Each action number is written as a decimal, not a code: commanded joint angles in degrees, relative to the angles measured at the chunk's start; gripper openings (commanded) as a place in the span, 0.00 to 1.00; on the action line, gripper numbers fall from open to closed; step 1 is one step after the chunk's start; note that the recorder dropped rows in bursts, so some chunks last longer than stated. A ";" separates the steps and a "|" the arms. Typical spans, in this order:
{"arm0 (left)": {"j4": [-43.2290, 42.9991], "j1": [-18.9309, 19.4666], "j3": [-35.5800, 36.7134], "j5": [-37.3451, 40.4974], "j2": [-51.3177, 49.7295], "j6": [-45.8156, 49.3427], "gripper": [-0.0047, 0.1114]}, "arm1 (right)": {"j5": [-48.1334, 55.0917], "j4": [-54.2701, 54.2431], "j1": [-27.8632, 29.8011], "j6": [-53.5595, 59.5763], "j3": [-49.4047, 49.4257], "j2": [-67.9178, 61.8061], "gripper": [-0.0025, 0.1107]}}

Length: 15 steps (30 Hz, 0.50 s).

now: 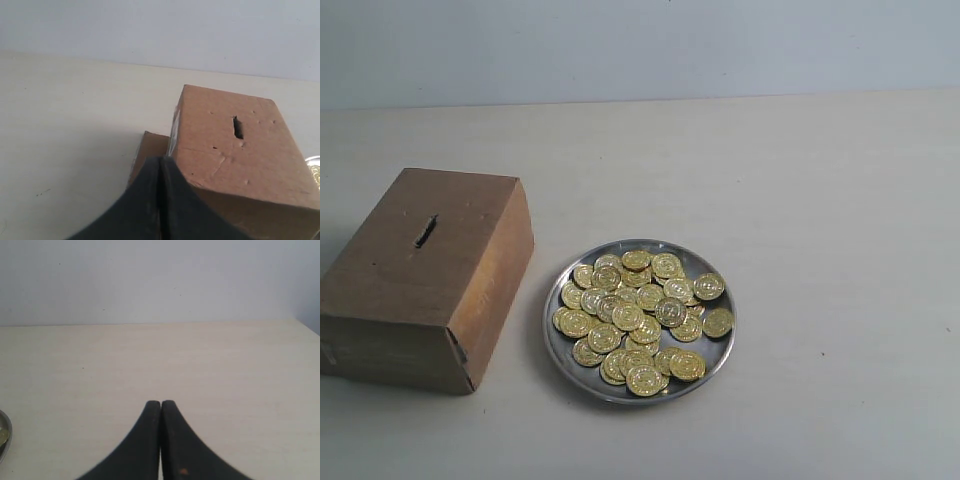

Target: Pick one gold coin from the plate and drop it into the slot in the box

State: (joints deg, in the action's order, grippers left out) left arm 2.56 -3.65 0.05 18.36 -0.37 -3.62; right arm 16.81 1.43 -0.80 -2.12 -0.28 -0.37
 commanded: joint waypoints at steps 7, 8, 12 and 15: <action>-0.91 -0.89 -0.05 1.37 0.37 -1.08 0.04 | -0.46 0.38 -0.20 0.30 0.28 0.37 0.02; -0.91 -0.89 -0.05 1.37 0.37 -0.94 0.04 | -0.46 0.38 -0.20 0.30 0.28 0.37 0.02; -0.91 -0.89 -0.05 1.37 0.37 0.36 0.04 | -0.46 0.38 -0.20 0.30 0.28 0.37 0.02; -0.91 -0.89 -0.05 1.37 0.37 0.36 0.04 | -0.46 0.38 -0.20 0.30 0.28 0.37 0.02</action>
State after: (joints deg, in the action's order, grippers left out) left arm 1.90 -4.39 0.05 19.69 -0.37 -3.68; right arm 16.81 1.43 -0.80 -2.12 -0.28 -0.37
